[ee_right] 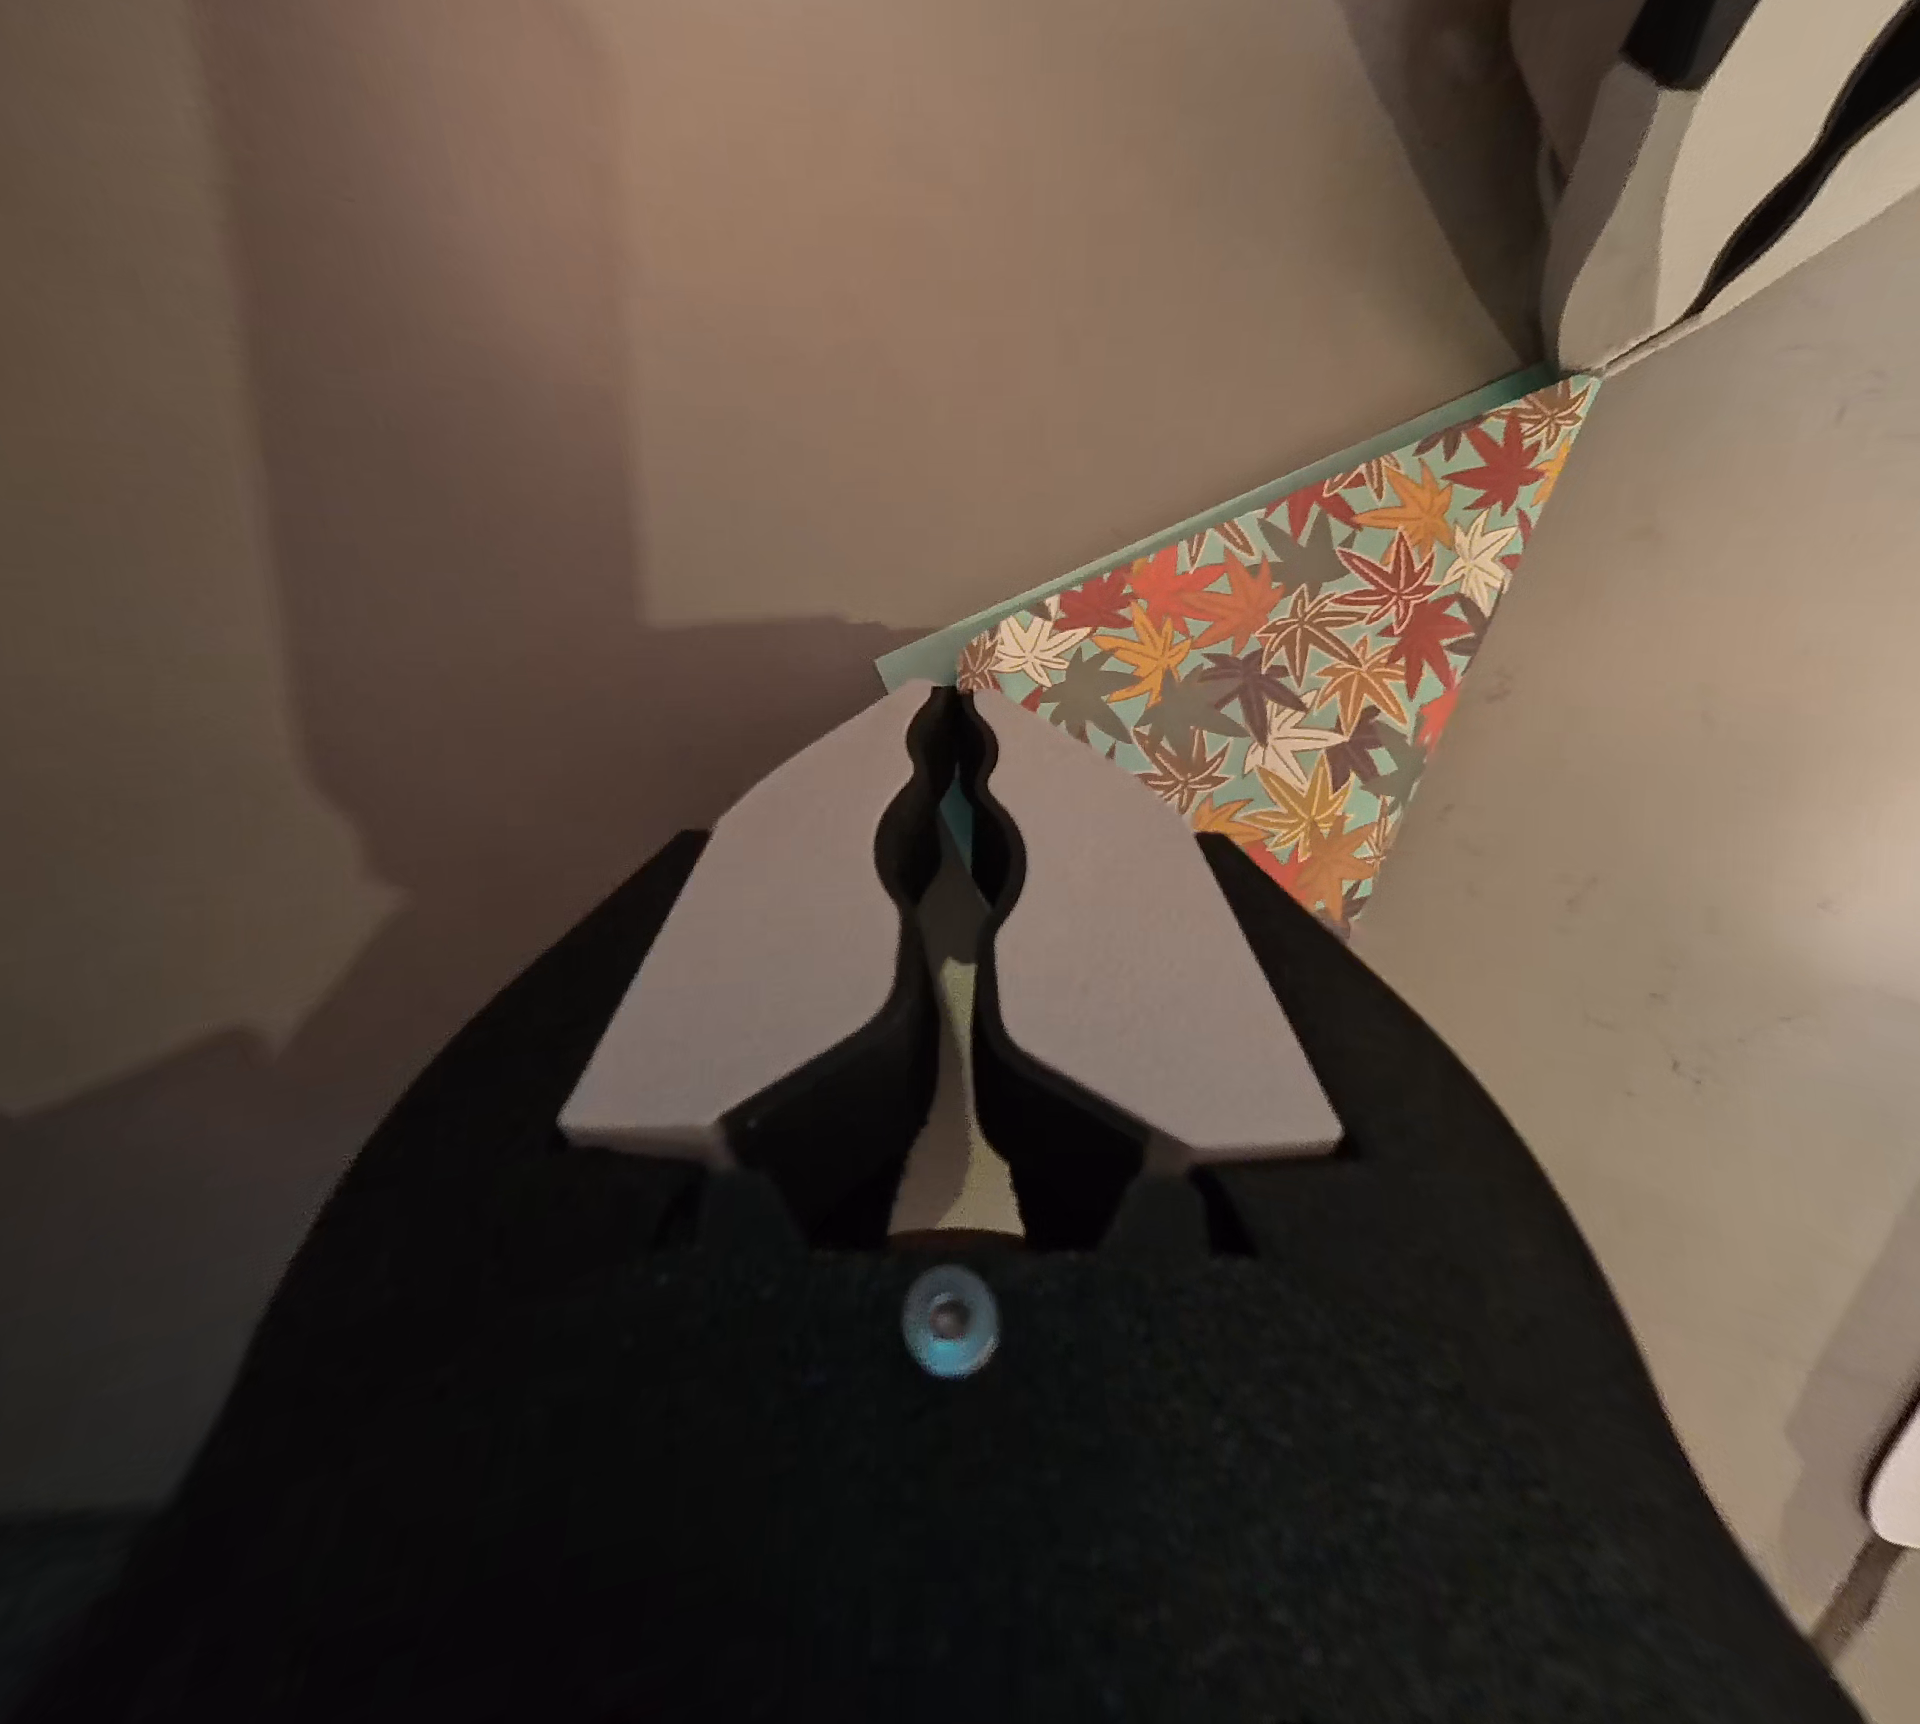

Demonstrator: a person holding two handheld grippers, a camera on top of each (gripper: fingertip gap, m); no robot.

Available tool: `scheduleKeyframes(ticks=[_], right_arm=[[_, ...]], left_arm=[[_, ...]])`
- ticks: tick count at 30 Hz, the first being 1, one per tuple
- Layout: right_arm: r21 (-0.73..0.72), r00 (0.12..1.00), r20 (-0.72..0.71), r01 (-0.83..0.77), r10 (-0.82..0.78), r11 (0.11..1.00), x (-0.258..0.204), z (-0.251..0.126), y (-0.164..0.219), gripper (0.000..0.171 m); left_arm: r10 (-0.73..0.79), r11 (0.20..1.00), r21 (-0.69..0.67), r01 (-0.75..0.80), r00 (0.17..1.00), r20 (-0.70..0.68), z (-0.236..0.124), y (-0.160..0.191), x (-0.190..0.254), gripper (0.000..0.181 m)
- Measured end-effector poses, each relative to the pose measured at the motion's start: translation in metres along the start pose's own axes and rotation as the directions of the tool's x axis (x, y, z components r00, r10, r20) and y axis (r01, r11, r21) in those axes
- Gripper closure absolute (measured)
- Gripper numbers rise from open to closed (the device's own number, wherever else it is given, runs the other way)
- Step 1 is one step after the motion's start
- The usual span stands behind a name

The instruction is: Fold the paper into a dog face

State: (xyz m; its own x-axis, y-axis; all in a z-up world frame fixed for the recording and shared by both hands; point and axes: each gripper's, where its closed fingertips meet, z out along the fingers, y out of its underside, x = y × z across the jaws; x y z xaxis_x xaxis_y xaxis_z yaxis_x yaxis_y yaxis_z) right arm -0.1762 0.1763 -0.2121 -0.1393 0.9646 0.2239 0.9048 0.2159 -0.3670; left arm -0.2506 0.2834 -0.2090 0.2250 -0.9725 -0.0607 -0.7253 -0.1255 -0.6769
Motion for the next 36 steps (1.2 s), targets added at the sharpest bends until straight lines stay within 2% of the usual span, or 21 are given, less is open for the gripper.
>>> scheduleKeyframes(ticks=[1,13,36], right_arm=[[-0.005,1.0,-0.012,0.017,-0.017,1.0,0.0001,0.0001,-0.0001,0.171],[-0.159,0.978,-0.085,0.175,-0.19,0.972,0.0006,-0.0001,0.0002,0.171],[-0.163,0.983,0.006,0.184,-0.186,0.969,-0.0036,-0.0008,0.0013,0.171]], left_arm=[[0.0,1.0,0.0,0.0,1.0,0.0,0.0002,-0.0002,-0.0001,0.181],[0.002,1.0,-0.006,-0.002,1.0,0.008,0.0025,-0.0012,-0.0024,0.181],[0.011,1.0,-0.015,-0.011,1.0,0.012,0.0052,-0.0012,-0.006,0.181]])
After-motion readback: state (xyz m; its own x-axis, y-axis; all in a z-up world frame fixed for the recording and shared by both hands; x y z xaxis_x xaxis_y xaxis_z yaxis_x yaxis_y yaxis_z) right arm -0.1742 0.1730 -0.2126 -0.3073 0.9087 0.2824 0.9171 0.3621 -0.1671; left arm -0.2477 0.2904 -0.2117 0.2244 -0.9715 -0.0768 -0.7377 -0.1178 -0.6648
